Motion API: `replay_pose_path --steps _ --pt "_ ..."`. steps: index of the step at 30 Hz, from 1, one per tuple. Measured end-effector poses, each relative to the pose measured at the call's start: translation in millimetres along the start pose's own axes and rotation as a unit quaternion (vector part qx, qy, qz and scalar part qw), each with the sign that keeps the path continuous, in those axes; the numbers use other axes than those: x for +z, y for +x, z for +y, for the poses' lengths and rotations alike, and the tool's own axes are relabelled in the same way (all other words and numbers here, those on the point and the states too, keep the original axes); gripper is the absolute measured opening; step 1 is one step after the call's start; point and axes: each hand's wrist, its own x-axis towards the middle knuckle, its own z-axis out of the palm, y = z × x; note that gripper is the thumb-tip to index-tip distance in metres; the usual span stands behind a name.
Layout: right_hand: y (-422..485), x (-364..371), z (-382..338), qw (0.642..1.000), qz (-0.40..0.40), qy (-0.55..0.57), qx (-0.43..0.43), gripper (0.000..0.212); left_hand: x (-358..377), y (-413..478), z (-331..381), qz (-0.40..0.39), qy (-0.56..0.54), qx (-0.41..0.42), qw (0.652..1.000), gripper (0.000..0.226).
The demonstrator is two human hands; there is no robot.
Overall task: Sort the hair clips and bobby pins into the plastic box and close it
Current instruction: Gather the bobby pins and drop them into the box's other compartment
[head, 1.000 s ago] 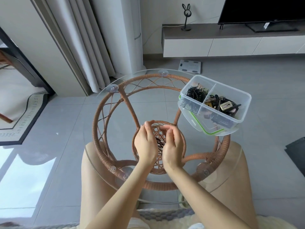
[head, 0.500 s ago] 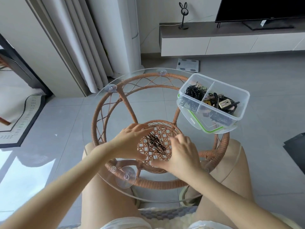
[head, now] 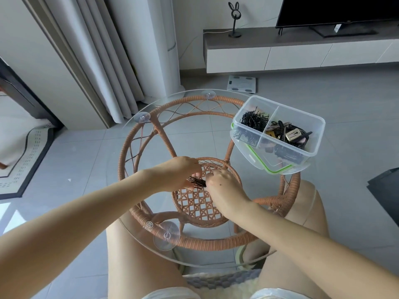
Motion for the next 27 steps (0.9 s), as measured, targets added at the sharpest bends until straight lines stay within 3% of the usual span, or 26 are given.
replay_pose_path --steps 5,10,15,22,27 --pt "5 -5 3 0.999 -0.033 -0.006 -0.036 0.027 6 -1 -3 0.025 -0.049 -0.018 0.998 0.032" --pt "7 -2 17 0.999 -0.015 0.042 -0.026 0.021 8 -9 -9 0.063 -0.102 -0.030 0.992 0.051" --pt "3 -26 30 0.998 -0.002 0.066 0.007 0.011 11 -14 -9 0.081 -0.117 -0.041 0.989 0.052" --pt "12 -84 66 0.984 0.070 0.134 0.099 0.022 9 -4 -4 0.078 -0.112 -0.029 0.990 0.039" --pt "43 -104 107 0.936 0.135 0.207 0.250 0.030 4 7 9 0.048 -0.075 -0.010 0.996 0.038"
